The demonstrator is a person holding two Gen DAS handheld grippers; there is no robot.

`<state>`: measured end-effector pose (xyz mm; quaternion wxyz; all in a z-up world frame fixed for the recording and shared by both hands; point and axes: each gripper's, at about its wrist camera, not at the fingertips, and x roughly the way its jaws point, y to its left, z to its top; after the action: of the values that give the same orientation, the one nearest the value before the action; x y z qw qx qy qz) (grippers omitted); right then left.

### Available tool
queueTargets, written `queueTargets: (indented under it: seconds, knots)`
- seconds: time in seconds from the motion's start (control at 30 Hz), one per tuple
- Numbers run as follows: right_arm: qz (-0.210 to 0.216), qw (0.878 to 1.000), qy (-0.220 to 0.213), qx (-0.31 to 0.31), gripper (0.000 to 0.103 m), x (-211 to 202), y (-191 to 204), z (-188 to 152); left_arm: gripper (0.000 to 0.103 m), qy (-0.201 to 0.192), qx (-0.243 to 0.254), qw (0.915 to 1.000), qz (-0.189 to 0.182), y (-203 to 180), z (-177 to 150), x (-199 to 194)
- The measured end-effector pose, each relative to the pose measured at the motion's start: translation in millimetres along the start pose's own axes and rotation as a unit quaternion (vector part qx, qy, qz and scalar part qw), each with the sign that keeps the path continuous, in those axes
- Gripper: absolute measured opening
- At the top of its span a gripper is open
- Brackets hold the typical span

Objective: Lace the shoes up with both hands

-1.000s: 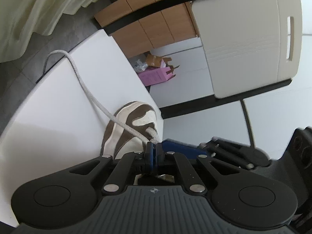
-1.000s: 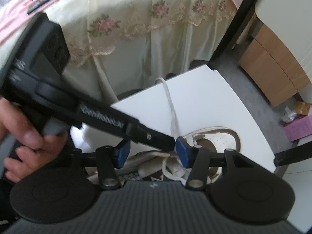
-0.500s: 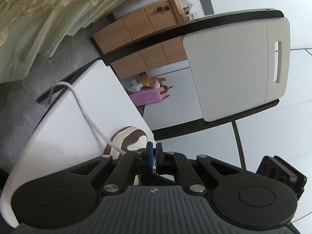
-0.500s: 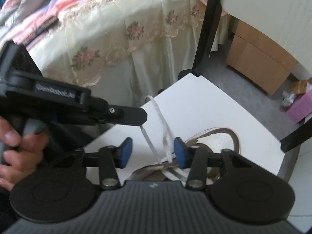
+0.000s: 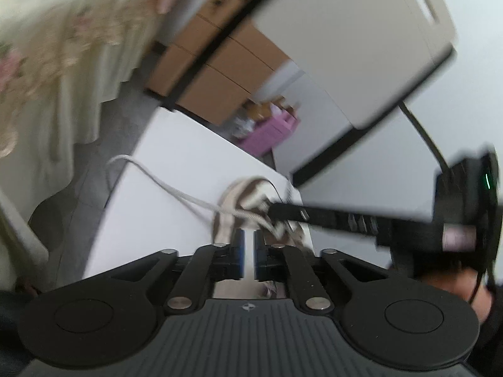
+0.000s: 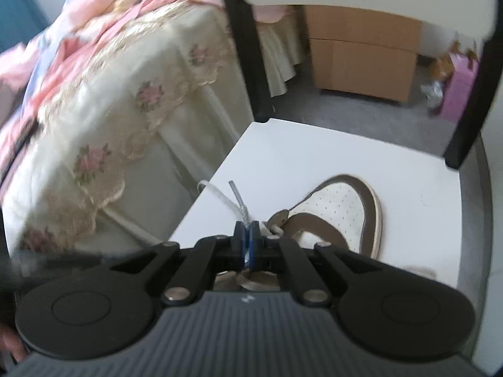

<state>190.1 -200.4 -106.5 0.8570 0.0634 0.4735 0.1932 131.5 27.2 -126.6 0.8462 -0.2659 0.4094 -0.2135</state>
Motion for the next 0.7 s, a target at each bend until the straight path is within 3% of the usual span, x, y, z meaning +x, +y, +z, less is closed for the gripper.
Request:
queueTargets:
  seconds: [0.03, 0.13, 0.23, 0.4, 0.7]
  knots:
    - [0.004, 1.000, -0.004, 0.006, 0.003, -0.9, -0.3, -1.0, 0.045, 0.006, 0.014, 0.9999, 0.000, -4.6, -3.1, 1.6]
    - [0.004, 1.000, -0.011, 0.012, 0.003, -1.5, 1.5, -2.7, 0.045, 0.024, 0.041, 0.9986, -0.022, -13.6, -9.8, 5.9]
    - [0.000, 1.000, -0.017, 0.009, 0.003, -5.0, 5.1, -2.6, 0.045, 0.018, 0.085, 0.9962, 0.000, -23.8, -16.1, 10.3]
    - [-0.029, 0.996, -0.075, -0.026, 0.002, -23.0, 25.4, -3.4, 0.042, 0.027, 0.132, 0.9896, 0.051, -29.3, -28.8, 29.0]
    - [-0.004, 0.987, -0.152, -0.050, 0.002, -76.2, 47.6, 29.7, 0.042, 0.056, 0.177, 0.9816, 0.046, -42.9, -39.1, 44.9]
